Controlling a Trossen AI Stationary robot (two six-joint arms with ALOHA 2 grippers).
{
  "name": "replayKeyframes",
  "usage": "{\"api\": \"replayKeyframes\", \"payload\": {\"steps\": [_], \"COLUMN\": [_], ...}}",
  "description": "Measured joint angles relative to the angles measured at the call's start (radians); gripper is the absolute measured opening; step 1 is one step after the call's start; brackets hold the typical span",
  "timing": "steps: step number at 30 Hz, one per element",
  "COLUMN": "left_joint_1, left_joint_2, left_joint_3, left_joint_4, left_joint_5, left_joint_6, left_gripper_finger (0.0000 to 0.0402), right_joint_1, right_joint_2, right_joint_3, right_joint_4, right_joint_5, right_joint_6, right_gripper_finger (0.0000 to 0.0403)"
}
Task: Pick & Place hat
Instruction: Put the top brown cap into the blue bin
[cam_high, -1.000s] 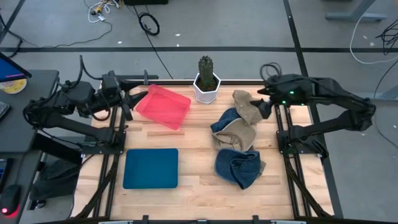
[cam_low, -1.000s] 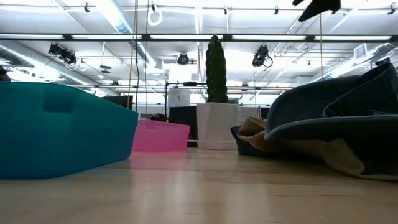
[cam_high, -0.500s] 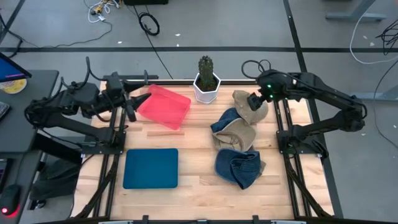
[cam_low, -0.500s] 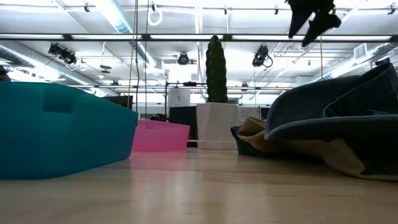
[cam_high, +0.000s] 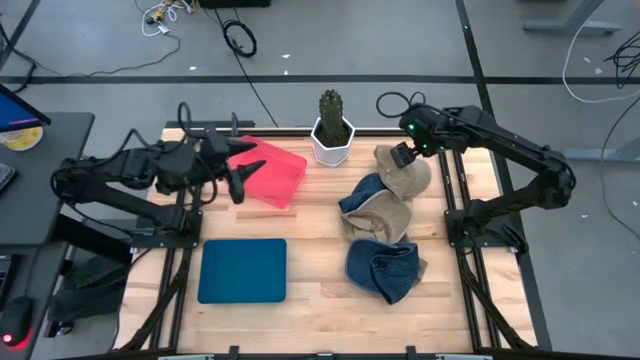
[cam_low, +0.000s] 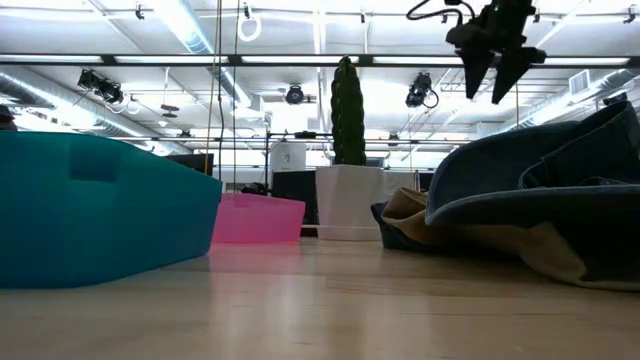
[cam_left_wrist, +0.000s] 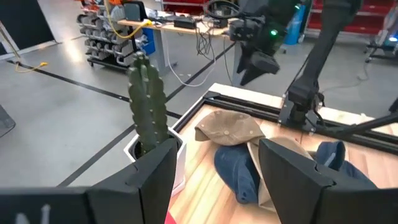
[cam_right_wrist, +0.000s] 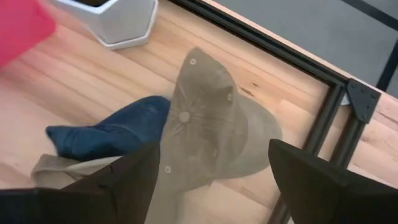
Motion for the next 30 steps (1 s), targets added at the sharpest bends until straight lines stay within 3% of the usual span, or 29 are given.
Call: {"api": "replayKeyframes", "payload": {"steps": [4,10,16,30], "left_joint_1": [0.000,-0.002,-0.001,-0.001], "left_joint_2": [0.015,0.012,0.012,0.012], "left_joint_3": [0.000,0.000,0.000,0.000], "left_joint_4": [0.000,0.006,0.008,0.007], "left_joint_5": [0.042,0.048,0.049,0.049], "left_joint_6": [0.000,0.001,0.001,-0.004], "left_gripper_finger": [0.0232,0.0232,0.0232,0.0232], "right_joint_1": [-0.042,-0.102,-0.168,-0.272], "right_joint_2": [0.013,0.013,0.013,0.013], "right_joint_3": [-0.046,-0.220,-0.359,-0.548], "right_joint_4": [0.011,0.088,0.257,0.524], "right_joint_5": [0.000,-0.002,-0.090,-0.177], "right_joint_6": [0.000,0.000,-0.003,-0.027], "right_gripper_finger": [0.0302,0.0302,0.0302,0.0302]}}
